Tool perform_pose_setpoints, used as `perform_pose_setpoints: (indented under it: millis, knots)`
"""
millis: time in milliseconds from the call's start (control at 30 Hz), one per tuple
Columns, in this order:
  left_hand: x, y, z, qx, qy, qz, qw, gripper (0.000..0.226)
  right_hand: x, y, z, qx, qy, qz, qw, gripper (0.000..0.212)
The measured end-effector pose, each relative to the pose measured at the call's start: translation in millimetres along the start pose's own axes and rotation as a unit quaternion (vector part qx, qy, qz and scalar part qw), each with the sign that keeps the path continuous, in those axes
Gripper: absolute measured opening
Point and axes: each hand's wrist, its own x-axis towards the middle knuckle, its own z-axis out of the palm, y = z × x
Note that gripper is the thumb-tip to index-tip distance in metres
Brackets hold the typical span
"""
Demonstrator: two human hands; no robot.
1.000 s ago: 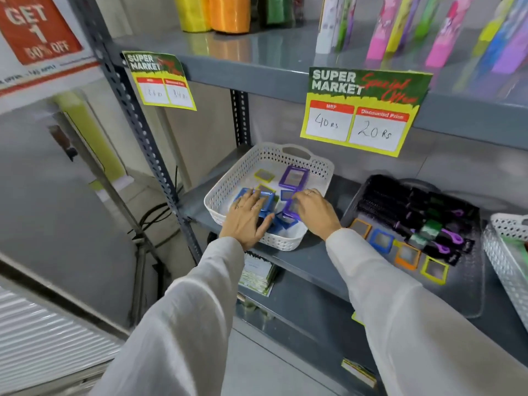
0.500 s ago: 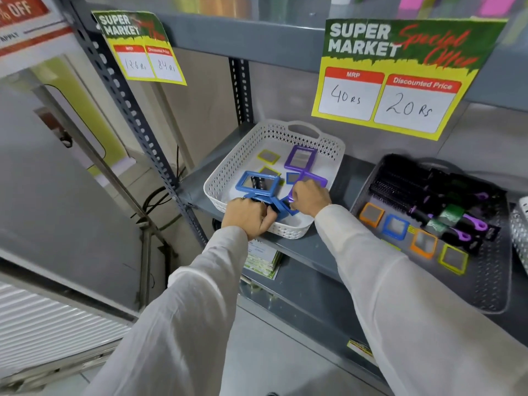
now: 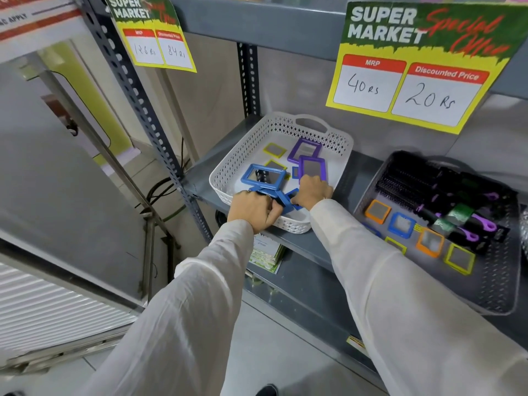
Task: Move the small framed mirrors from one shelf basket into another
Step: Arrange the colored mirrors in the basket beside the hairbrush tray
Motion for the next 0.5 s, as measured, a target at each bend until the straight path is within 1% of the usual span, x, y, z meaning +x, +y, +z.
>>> perform_pose_setpoints:
  millis: [167, 233, 300, 400, 467, 500]
  knots:
    - [-1.8, -2.7, 8.6, 0.009, 0.043, 0.004, 0.999, 0.041, 1.2, -3.9, 1.1, 0.029, -0.037, 0.019, 0.999, 0.044]
    - [-1.0, -3.2, 9.3, 0.024, 0.066, 0.007, 0.998, 0.04, 2.0, -3.9, 2.5, 0.044, -0.033, 0.028, 0.998, 0.043]
    - [0.1, -3.3, 9.2, 0.039, 0.092, 0.01, 0.995, 0.039, 2.3, -3.2, 3.0, 0.061, -0.019, 0.028, 0.998, 0.038]
    - [-0.6, -2.8, 10.5, 0.05, 0.099, 0.011, 0.994, 0.039, 0.4, -1.2, 0.6, 0.104, 0.003, 0.018, 0.994, 0.028]
    - [-1.3, -1.9, 9.9, 0.05, 0.095, 0.008, 0.994, 0.039, -0.1, 2.3, -2.0, 0.146, 0.017, 0.014, 0.989, 0.012]
    - [-1.3, -1.6, 9.7, 0.051, 0.093, 0.005, 0.994, 0.039, 0.0, 4.8, -4.1, 0.176, 0.024, 0.016, 0.984, 0.009]
